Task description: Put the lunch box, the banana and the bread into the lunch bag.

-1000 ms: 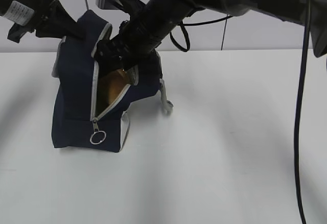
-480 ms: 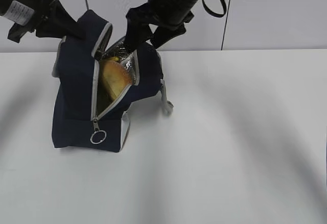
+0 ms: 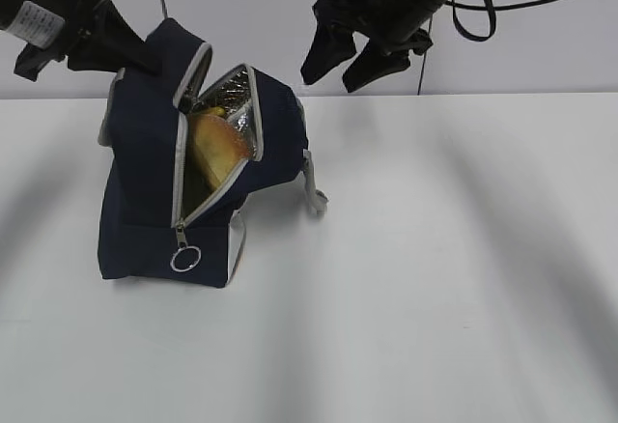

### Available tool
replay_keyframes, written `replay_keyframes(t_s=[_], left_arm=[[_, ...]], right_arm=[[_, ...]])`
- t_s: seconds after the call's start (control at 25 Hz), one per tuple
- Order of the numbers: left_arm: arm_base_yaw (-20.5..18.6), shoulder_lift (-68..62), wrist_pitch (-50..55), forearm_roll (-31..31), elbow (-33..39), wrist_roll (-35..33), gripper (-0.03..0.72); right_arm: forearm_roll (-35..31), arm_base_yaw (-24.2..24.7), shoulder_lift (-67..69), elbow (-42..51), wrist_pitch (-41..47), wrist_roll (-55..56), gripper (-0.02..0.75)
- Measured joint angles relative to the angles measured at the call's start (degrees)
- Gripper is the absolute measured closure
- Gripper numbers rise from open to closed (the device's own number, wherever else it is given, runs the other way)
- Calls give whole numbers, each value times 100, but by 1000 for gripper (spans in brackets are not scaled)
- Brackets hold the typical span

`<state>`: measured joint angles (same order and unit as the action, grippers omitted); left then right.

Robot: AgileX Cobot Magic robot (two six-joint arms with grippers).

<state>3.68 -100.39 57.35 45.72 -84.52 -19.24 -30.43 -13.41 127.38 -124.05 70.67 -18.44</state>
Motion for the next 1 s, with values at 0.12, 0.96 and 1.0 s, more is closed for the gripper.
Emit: replay_keyframes(t_s=[0.12, 0.96, 1.0], left_arm=[[0, 0, 0, 0, 0, 0, 691], [0, 0, -5, -29, 0, -5, 691], [0, 0, -5, -42, 0, -5, 691]], right_arm=[[-160, 0, 42, 137, -11, -34, 250], [-1600, -18, 984, 149, -166, -657, 548], [-1662, -18, 984, 149, -170, -713, 593]])
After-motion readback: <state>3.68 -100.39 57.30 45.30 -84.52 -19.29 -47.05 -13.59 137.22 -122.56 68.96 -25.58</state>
